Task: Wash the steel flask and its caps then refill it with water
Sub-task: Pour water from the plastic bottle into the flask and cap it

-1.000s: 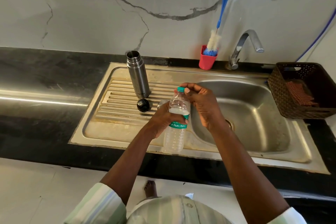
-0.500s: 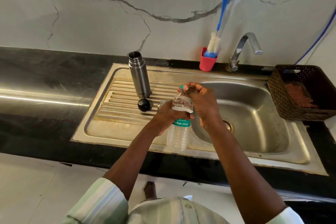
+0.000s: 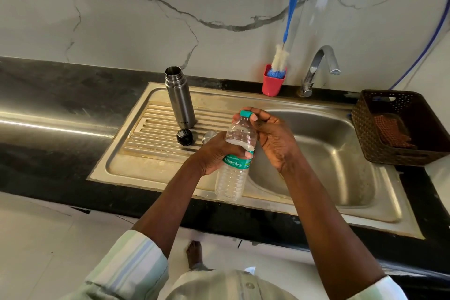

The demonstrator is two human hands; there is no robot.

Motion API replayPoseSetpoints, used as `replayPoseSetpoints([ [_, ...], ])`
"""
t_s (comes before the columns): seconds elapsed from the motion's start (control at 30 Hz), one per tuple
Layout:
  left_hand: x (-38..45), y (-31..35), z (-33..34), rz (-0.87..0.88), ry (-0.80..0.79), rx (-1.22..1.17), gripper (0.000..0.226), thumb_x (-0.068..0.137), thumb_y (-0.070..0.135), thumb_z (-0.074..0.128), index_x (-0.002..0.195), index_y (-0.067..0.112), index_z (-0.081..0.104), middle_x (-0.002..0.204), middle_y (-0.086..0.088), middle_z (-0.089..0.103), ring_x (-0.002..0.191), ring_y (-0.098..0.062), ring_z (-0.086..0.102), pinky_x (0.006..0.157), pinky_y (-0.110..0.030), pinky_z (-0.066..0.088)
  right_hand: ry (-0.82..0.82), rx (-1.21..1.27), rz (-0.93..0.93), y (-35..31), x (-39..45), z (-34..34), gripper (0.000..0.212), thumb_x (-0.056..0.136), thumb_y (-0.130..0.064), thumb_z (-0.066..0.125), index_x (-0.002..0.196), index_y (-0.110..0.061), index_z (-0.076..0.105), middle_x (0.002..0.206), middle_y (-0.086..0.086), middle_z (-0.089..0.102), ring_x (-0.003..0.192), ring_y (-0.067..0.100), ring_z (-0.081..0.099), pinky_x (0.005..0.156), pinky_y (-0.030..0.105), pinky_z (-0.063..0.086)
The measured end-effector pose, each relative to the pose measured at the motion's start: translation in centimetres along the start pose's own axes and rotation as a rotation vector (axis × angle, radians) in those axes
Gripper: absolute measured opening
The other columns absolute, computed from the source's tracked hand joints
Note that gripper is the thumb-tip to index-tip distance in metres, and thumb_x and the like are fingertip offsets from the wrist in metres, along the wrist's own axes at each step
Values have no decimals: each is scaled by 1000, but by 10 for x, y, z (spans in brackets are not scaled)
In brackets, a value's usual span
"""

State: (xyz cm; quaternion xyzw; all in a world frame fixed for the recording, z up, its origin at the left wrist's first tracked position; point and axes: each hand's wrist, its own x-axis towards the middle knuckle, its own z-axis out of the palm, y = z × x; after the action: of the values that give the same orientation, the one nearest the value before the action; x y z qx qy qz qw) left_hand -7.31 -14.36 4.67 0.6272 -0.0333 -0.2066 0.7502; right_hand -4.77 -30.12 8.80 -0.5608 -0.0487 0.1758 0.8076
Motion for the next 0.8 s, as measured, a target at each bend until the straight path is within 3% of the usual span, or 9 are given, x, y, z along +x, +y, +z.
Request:
replayPoseSetpoints([
  [0.13, 7, -3, 15, 9, 120, 117, 50, 50, 26, 84, 97, 19, 70, 96, -9, 71, 95, -26, 67, 95, -46, 51, 27, -53, 16, -6, 1, -10, 22, 98, -8, 51, 114, -9, 66, 115, 13, 71, 108, 26, 67, 96, 39, 54],
  [0.23, 19, -5, 13, 22, 317, 174, 75, 46, 35, 88, 114, 19, 62, 105, -3, 72, 101, -21, 67, 95, -41, 54, 52, -154, -19, -4, 12, -17, 25, 96, -10, 56, 119, -14, 66, 116, 2, 71, 111, 16, 66, 95, 31, 53],
  [0.3, 32, -2, 4, 87, 455, 143, 82, 55, 35, 94, 124, 18, 55, 115, -5, 69, 107, -22, 67, 95, -43, 55, 93, -155, -42, 1, 26, -24, 30, 92, -6, 61, 120, -16, 65, 117, -1, 70, 112, 14, 64, 96, 29, 53],
  [0.37, 47, 9, -7, 178, 594, 208, 70, 68, 26, 90, 124, 15, 51, 118, -7, 65, 107, -22, 66, 88, -31, 58, 119, -286, -24, 8, 42, -29, 41, 88, -2, 65, 127, -14, 60, 119, 1, 67, 111, 16, 62, 93, 26, 52],
  [0.43, 63, 23, -18, 259, 697, 220, 62, 73, 18, 87, 123, 17, 52, 114, -2, 64, 101, -12, 65, 76, -16, 55, 3, -521, 42, 16, 58, -30, 56, 83, 0, 69, 135, -13, 53, 123, 3, 61, 112, 17, 58, 84, 19, 50],
  [0.53, 94, 35, -33, 316, 728, 181, 69, 70, 16, 89, 128, 19, 51, 114, 5, 63, 98, -4, 63, 77, -14, 53, -77, -701, 124, 32, 86, -24, 76, 78, -10, 79, 143, -13, 41, 128, -1, 53, 116, 14, 52, 87, 18, 44],
  [0.63, 128, 36, -47, 327, 737, 210, 76, 66, 11, 91, 129, 14, 47, 116, 2, 61, 100, -6, 61, 83, -16, 53, 89, -716, 16, 40, 121, -15, 73, 75, -17, 84, 137, -11, 45, 112, -8, 54, 96, 5, 54, 76, 7, 42],
  [0.73, 158, 36, -62, 305, 723, 209, 73, 65, 14, 92, 123, 14, 48, 117, -5, 63, 106, -17, 64, 91, -32, 56, 252, -804, -114, 47, 162, -13, 67, 73, -32, 83, 129, -17, 52, 118, -2, 61, 100, 12, 58, 81, 22, 48],
  [0.8, 175, 39, -75, 272, 679, 184, 71, 65, 12, 91, 121, 13, 49, 117, -6, 65, 107, -18, 65, 92, -34, 57, 322, -871, -145, 53, 192, -17, 68, 71, -44, 78, 130, -22, 53, 122, 2, 63, 107, 19, 62, 86, 34, 53],
])
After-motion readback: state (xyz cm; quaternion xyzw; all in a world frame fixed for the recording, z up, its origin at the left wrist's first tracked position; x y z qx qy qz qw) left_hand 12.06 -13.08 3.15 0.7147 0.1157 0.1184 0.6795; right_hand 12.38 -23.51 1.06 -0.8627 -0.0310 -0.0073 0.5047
